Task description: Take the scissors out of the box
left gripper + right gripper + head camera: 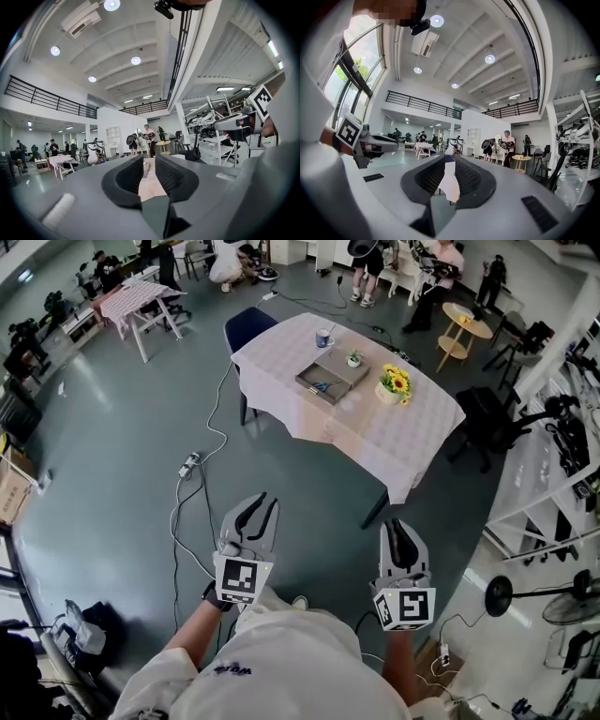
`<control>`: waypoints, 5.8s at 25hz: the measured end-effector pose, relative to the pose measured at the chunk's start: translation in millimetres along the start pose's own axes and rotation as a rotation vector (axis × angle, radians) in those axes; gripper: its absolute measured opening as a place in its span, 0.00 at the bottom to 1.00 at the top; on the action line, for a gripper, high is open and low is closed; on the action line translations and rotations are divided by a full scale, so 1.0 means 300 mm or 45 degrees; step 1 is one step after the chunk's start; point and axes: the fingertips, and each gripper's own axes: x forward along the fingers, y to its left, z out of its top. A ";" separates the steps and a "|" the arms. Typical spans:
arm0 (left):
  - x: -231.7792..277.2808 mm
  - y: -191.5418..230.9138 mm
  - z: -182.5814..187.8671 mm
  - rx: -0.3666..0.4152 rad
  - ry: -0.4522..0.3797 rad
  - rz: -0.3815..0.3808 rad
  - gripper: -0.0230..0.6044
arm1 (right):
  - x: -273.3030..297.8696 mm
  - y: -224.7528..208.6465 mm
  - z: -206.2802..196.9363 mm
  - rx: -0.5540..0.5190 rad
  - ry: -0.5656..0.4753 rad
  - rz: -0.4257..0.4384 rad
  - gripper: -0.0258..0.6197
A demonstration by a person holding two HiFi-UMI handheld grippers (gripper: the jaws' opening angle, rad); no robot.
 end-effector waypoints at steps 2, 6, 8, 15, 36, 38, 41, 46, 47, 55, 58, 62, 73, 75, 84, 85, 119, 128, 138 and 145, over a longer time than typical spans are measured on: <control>0.002 0.000 0.002 -0.004 -0.009 0.008 0.18 | 0.002 0.000 -0.005 -0.003 0.007 0.008 0.17; 0.000 -0.004 0.002 -0.013 -0.016 0.003 0.30 | 0.005 0.006 -0.007 0.003 0.017 0.019 0.23; 0.001 -0.007 0.002 -0.013 -0.017 0.005 0.35 | 0.005 0.006 -0.010 0.006 0.020 0.024 0.27; 0.021 -0.019 -0.002 -0.025 -0.015 -0.023 0.56 | 0.018 -0.012 -0.039 0.044 0.041 0.032 0.47; 0.199 0.030 -0.045 0.015 -0.007 -0.054 0.79 | 0.209 -0.109 -0.145 0.074 0.145 0.075 0.80; 0.264 0.059 -0.055 0.002 -0.005 -0.058 0.79 | 0.272 -0.130 -0.151 0.071 0.159 0.074 0.79; 0.375 0.107 -0.053 -0.011 -0.011 -0.070 0.79 | 0.384 -0.167 -0.148 0.064 0.176 0.078 0.78; 0.561 0.225 -0.043 -0.047 -0.025 -0.063 0.79 | 0.603 -0.235 -0.110 0.033 0.187 0.081 0.77; 0.598 0.252 -0.049 -0.053 -0.018 -0.059 0.79 | 0.654 -0.249 -0.102 0.025 0.187 0.080 0.77; 0.859 0.446 -0.173 -0.103 0.054 -0.090 0.78 | 1.035 -0.259 -0.077 -0.026 0.220 0.136 0.71; 0.941 0.488 -0.184 -0.118 0.049 -0.114 0.78 | 1.117 -0.276 -0.075 -0.066 0.239 0.130 0.67; 1.051 0.515 -0.191 -0.132 0.046 -0.135 0.78 | 1.205 -0.307 -0.107 -0.090 0.281 0.144 0.64; 1.413 0.576 -0.279 -0.134 0.144 -0.098 0.78 | 1.597 -0.450 -0.206 -0.107 0.323 0.332 0.55; 1.482 0.604 -0.298 -0.147 0.170 -0.071 0.78 | 1.693 -0.465 -0.224 -0.127 0.334 0.391 0.53; 1.799 0.649 -0.360 -0.037 0.330 0.005 0.78 | 2.007 -0.587 -0.362 -0.144 0.434 0.600 0.47; 1.823 0.653 -0.371 -0.036 0.345 0.010 0.78 | 2.031 -0.594 -0.376 -0.158 0.441 0.617 0.47; 2.092 0.651 -0.985 0.036 0.708 -0.281 0.74 | 2.448 -0.425 -1.109 -0.699 0.913 1.119 0.33; 2.149 0.580 -1.080 0.085 0.746 -0.427 0.73 | 2.443 -0.345 -1.345 -0.790 1.095 1.350 0.30; 2.167 0.534 -1.116 0.095 0.749 -0.488 0.73 | 2.435 -0.294 -1.492 -1.053 1.141 1.551 0.29; 2.160 0.538 -1.125 0.066 0.757 -0.480 0.73 | 2.410 -0.280 -1.516 -1.187 1.215 1.716 0.21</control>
